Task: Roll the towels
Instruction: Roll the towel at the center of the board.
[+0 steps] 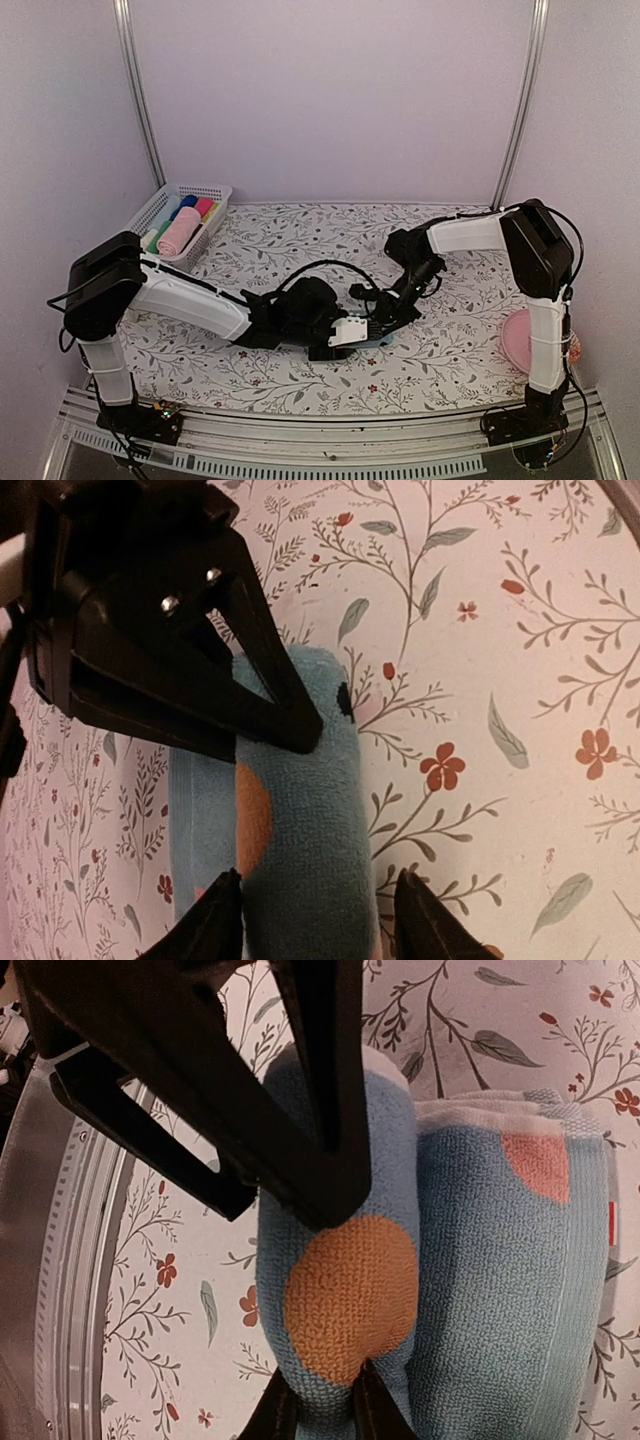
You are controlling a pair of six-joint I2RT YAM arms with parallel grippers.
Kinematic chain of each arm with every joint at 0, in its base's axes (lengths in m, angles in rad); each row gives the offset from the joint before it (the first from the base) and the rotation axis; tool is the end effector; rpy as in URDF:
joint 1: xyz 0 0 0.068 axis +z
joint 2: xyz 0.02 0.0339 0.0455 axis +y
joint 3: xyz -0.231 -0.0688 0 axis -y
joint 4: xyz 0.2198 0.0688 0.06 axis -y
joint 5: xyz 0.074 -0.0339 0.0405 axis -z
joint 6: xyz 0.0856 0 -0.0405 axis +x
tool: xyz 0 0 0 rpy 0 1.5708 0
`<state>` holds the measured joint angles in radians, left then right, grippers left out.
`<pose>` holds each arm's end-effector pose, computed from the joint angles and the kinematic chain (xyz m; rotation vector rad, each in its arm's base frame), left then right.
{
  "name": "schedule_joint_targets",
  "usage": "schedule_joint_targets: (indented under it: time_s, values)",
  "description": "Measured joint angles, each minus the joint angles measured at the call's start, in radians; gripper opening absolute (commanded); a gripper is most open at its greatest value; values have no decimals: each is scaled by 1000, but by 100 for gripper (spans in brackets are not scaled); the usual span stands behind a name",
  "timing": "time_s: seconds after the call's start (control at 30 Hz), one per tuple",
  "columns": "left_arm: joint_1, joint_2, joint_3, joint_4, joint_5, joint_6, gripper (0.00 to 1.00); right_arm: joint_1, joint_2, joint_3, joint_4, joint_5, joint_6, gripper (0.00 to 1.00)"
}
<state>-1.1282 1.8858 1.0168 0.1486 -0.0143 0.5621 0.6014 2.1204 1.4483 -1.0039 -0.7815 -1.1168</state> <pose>0.1721 -0.3602 0.0987 1.7206 1.5364 -0.2759 0.2428 0.2397 0.0866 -2.0896 1.8828 1.1578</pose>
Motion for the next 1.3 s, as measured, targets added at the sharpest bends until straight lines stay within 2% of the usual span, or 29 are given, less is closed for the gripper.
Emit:
schedule_joint_targets:
  time_s: [0.2, 0.33, 0.43, 0.57, 0.7, 0.97, 1.3]
  values:
    - [0, 24, 17, -4, -24, 15, 35, 0, 6, 2, -17, -10, 0, 14]
    - [-1, 38, 29, -16, -32, 10, 18, 0, 7, 2, -17, -10, 3, 18]
    - [-2, 39, 32, -25, -31, -9, 10, -3, 7, 2, -16, -10, 14, 31]
    - [5, 40, 39, -46, -11, -52, 10, -17, -5, -5, 7, -1, 29, 46]
    - [24, 42, 51, -72, 31, -111, 9, -56, -65, -51, 47, 26, 37, 52]
    - [123, 127, 169, -143, 181, -286, 8, -199, -270, -128, 124, 45, 25, 55]
    - [234, 190, 262, -206, 422, -439, 10, -167, -392, -295, 219, 34, -87, 56]
